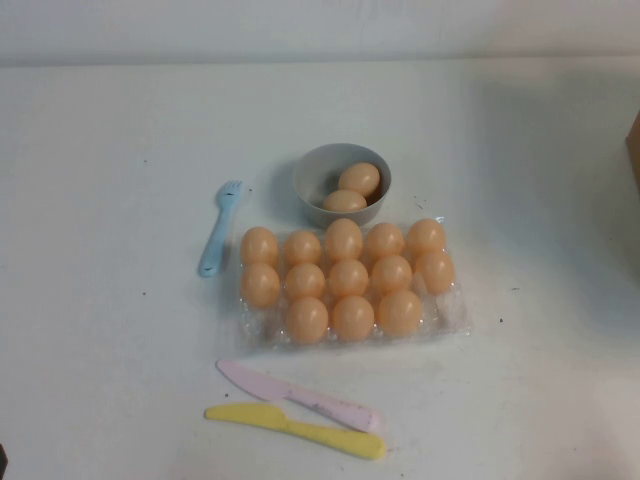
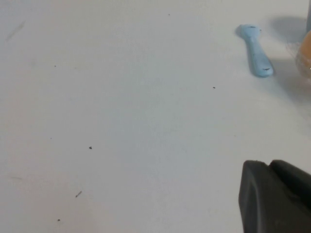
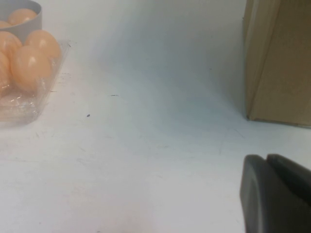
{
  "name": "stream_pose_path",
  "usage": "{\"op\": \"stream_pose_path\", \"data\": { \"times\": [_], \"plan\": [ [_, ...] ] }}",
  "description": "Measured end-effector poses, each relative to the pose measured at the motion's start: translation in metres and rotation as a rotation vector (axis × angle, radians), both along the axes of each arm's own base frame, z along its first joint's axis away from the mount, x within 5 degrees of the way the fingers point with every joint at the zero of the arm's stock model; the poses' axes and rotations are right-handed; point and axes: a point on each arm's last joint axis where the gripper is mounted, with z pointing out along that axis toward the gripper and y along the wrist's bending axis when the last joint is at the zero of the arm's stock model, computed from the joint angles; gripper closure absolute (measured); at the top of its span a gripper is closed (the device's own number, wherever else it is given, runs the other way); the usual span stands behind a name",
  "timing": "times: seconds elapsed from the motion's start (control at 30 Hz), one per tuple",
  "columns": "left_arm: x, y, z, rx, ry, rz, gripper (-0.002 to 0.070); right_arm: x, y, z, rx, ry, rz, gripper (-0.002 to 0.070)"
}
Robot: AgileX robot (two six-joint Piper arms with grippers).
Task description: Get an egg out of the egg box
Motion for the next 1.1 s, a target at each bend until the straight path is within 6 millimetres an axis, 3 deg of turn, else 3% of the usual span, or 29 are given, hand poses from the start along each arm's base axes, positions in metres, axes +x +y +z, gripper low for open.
{"op": "stream_pose_path", "data": {
  "times": [0.7,0.77,0.93,1.1],
  "plan": [
    [0.000,0.000,0.002,-0.008,-0.018,0.002,0.0678,0.000,0.000,0.000,0.000,0.000,0.000,0.0694],
    [0.002,-0.002,0.007,-0.133,-0.063,0.015,0.0678,0.000,0.000,0.000,0.000,0.000,0.000,0.0694],
    [0.003,-0.006,0.021,-0.776,-0.126,0.082,0.0678,0.000,0.000,0.000,0.000,0.000,0.000,0.0694],
    [0.004,-0.002,0.029,-0.870,-0.208,0.098,0.0678,0.000,0.000,0.000,0.000,0.000,0.000,0.0694]
  ]
}}
